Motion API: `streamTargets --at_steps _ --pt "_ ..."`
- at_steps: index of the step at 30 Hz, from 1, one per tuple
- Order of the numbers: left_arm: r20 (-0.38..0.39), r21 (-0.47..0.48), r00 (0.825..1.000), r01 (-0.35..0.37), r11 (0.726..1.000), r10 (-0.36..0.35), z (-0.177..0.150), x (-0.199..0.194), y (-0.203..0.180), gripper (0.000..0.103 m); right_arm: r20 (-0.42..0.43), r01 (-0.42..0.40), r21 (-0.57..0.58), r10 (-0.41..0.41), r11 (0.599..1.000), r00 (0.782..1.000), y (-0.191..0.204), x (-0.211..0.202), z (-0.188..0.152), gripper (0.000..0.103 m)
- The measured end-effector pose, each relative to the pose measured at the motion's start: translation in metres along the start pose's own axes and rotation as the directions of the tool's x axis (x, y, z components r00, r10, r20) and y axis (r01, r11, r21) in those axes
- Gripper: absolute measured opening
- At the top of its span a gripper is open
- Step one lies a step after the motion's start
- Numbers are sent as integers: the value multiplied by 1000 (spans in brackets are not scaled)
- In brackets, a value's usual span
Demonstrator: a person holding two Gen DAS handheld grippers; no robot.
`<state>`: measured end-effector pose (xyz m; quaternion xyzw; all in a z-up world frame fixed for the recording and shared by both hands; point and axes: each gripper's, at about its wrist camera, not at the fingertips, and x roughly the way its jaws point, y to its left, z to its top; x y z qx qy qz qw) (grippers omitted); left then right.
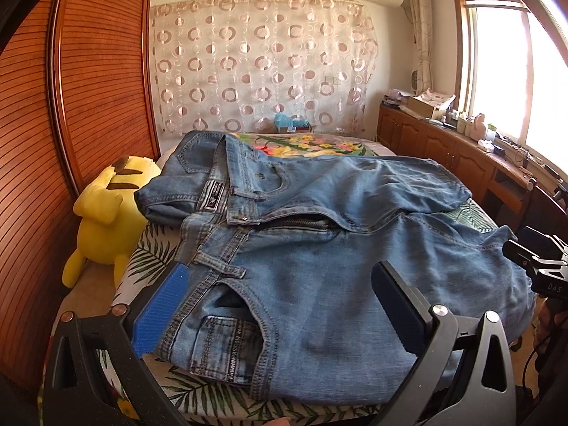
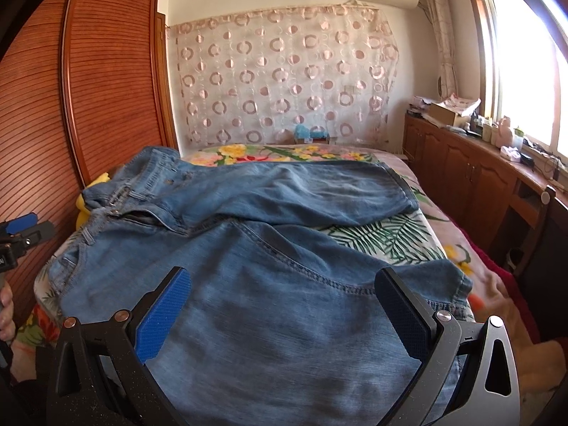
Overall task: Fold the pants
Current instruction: 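Move both tools over the jeans and close the left gripper on the waistband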
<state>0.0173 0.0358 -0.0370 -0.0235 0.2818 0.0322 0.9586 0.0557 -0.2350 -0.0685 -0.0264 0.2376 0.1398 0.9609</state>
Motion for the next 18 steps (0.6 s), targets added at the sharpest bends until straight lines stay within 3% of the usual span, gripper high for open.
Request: streamTargets --at_steps 18 --pt "-103 -75 994 -32 997 24 -36 24 67 103 -180 89 -73 -101 993 978 0 15 -7 103"
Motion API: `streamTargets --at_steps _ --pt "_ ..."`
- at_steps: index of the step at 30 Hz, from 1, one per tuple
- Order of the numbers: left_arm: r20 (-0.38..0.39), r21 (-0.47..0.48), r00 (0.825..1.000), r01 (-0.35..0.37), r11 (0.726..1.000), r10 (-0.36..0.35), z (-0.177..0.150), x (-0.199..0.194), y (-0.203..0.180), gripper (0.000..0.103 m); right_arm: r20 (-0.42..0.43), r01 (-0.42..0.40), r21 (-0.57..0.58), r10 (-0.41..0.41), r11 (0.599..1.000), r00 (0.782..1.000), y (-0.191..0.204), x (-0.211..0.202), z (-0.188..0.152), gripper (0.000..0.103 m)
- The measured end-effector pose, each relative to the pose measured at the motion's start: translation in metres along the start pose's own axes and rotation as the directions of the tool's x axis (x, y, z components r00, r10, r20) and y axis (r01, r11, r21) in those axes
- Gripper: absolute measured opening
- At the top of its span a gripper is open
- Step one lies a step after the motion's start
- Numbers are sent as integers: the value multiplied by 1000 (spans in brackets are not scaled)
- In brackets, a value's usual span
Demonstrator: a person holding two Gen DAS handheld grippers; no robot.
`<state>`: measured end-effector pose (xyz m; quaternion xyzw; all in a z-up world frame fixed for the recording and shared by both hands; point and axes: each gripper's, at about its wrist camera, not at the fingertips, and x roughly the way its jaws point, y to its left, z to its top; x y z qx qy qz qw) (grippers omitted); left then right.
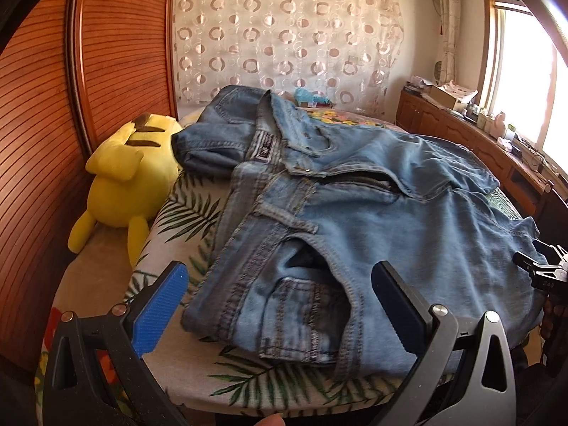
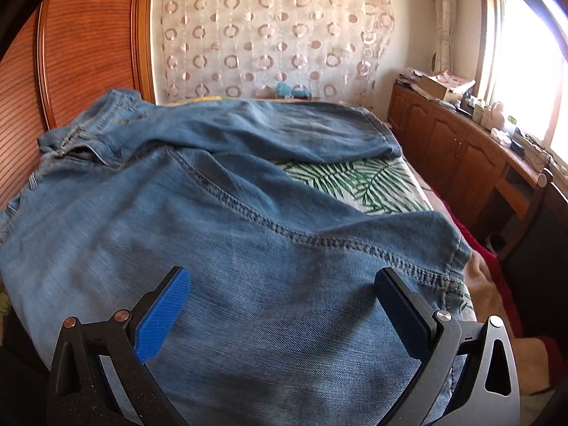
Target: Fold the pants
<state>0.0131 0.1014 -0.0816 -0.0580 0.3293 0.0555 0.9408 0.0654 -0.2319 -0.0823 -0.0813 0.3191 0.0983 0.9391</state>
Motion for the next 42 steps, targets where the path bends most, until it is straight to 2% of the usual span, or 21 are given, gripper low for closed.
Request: streamTargets --at_steps 8,10,14,18,21,31,33,35,36,39,42 --pt "-32 -57 999 -22 998 21 -16 4 36 103 -38 -35 27 36 999 999 5 -15 1 103" --pt "-37 -73 999 -19 997 17 -19 5 42 100 -35 -41 27 42 999 998 6 -21 1 103" --pt "-54 -95 999 0 995 -5 -25 7 50 90 -49 -50 20 51 999 997 7 -33 1 103" --pt "-63 -111 998 17 994 -24 -32 8 52 70 -68 -66 9 67 998 995 2 -35 1 103" --pt "-65 -134 997 37 990 -46 -36 8 54 62 -71 -77 1 77 997 994 0 -35 3 103" --pt "-67 -122 997 14 992 -22 -38 13 50 60 -44 -84 4 85 996 995 -12 -25 -1 103" --pt "-65 -113 997 24 993 -31 -37 14 48 48 -43 -86 5 87 996 995 -13 -25 -3 103" --pt "-69 -100 997 19 995 -26 -36 15 44 44 -46 -90 3 90 996 995 -14 -10 11 101" --pt "-71 -98 997 21 995 -28 -36 15 44 37 -44 -97 1 97 995 994 -15 -12 9 98" --pt "-70 -104 996 46 993 -54 -34 14 42 25 -45 -100 -13 99 995 994 -17 -12 14 95" --pt "-51 -92 997 50 995 -54 -30 9 38 21 -40 -89 -5 89 996 995 -25 -19 11 92"
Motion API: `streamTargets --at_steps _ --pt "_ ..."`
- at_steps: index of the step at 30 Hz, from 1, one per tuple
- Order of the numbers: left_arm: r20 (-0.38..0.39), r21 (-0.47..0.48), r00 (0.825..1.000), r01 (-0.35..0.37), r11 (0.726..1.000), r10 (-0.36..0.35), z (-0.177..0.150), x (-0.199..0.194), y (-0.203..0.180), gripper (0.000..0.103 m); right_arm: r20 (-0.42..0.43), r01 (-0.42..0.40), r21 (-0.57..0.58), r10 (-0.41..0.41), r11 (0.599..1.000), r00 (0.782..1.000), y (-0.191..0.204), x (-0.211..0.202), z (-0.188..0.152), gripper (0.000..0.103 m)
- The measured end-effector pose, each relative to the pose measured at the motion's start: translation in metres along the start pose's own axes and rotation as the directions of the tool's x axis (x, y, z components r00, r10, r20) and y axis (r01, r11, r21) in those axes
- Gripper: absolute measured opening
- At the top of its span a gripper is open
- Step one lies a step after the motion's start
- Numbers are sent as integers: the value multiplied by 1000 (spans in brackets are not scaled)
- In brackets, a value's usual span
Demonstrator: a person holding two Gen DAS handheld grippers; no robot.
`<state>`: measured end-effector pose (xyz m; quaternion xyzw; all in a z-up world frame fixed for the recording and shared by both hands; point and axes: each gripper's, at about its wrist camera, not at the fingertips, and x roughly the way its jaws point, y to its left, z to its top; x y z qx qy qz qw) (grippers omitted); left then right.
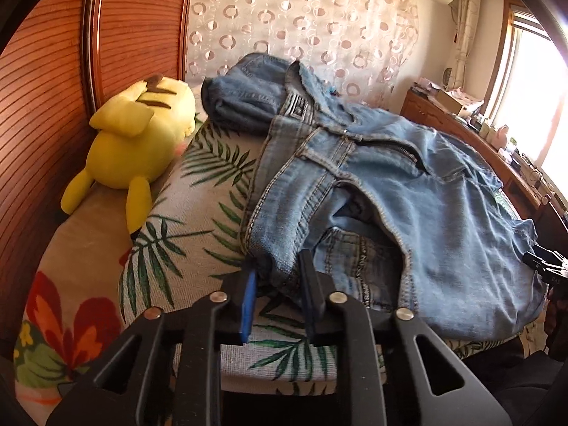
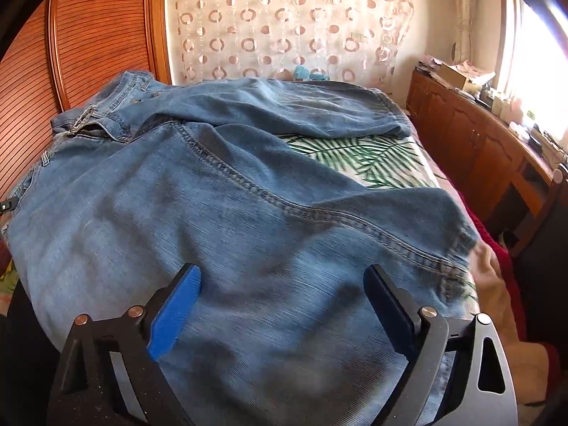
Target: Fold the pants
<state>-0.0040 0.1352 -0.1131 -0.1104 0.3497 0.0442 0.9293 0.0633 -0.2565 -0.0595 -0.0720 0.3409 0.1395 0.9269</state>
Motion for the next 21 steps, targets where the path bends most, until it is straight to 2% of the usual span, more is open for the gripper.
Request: streamTargets --at_steps 6,13,19,21 --pt "53 4 998 29 1000 -29 10 -17 -5 21 13 46 32 -46 998 999 -24 -20 -8 91" --pt "44 7 999 10 1000 -10 11 -12 -8 21 -12 115 69 -115 991 993 -50 -33 -26 86" --pt "22 5 1000 -4 1000 3 12 -3 -6 21 -40 104 131 -99 986 994 -64 -38 -34 76" --pt "33 20 999 -7 1000 7 13 -5 -10 18 -44 92 132 -87 987 995 -62 -37 -33 72"
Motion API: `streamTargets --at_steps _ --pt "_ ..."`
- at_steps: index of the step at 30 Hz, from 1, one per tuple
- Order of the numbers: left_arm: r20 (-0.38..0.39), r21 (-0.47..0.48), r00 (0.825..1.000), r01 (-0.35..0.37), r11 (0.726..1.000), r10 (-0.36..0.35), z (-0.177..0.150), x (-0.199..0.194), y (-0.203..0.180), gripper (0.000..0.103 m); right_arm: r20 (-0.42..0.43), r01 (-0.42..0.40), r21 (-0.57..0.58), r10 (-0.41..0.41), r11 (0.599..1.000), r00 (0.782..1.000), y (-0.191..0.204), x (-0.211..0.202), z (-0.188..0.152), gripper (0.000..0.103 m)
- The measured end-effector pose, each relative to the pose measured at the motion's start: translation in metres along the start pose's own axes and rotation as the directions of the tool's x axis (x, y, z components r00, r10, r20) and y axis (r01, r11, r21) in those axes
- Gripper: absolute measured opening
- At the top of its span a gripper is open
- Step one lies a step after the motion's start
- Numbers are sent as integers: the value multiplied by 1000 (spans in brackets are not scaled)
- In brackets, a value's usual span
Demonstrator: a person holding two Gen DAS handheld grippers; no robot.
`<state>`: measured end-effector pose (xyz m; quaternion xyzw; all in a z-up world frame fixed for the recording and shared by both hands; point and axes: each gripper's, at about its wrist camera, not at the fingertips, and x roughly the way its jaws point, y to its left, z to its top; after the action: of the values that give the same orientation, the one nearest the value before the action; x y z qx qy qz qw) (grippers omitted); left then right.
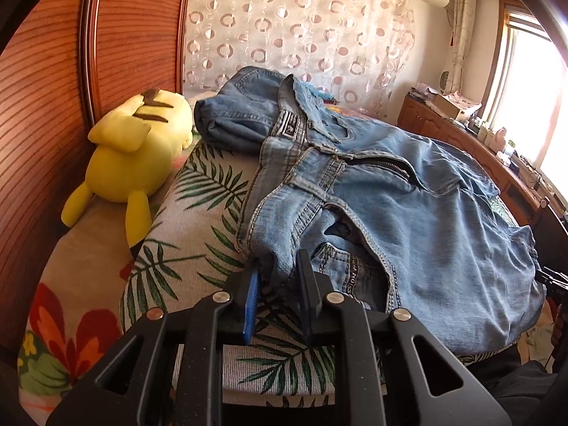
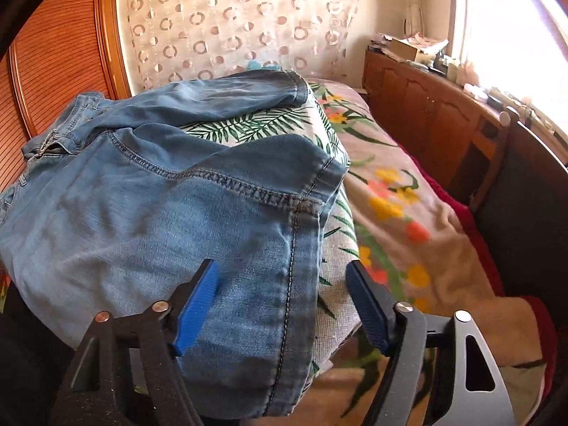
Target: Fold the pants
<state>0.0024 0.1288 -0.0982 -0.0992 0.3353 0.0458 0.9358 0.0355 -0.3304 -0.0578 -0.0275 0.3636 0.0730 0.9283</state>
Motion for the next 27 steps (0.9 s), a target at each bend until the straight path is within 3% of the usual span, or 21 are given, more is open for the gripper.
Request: streamTargets --at_steps 2,4,8,14,19,27 --pt "17 13 1000 1 1000 -1 4 -4 -5 16 5 1 -9 -1 1000 1000 1 -1 1 67" --pt "40 26 999 11 1000 -12 10 -10 -11 15 9 -10 -16 10 1000 1000 5 -4 1 56" --pt "83 51 996 40 998 -45 25 -18 -24 15 10 -21 -29 21 999 1000 0 -5 -2 47" --pt "135 105 986 82 991 -96 50 -25 -46 14 2 -78 -48 78 996 997 -2 -3 0 12" --pt "181 139 975 105 985 -129 69 -30 -60 14 52 -101 -58 104 993 993 1 -14 12 8" --pt "234 143 959 126 982 -157 90 -35 -67 14 201 -107 -144 135 984 970 15 -57 57 7"
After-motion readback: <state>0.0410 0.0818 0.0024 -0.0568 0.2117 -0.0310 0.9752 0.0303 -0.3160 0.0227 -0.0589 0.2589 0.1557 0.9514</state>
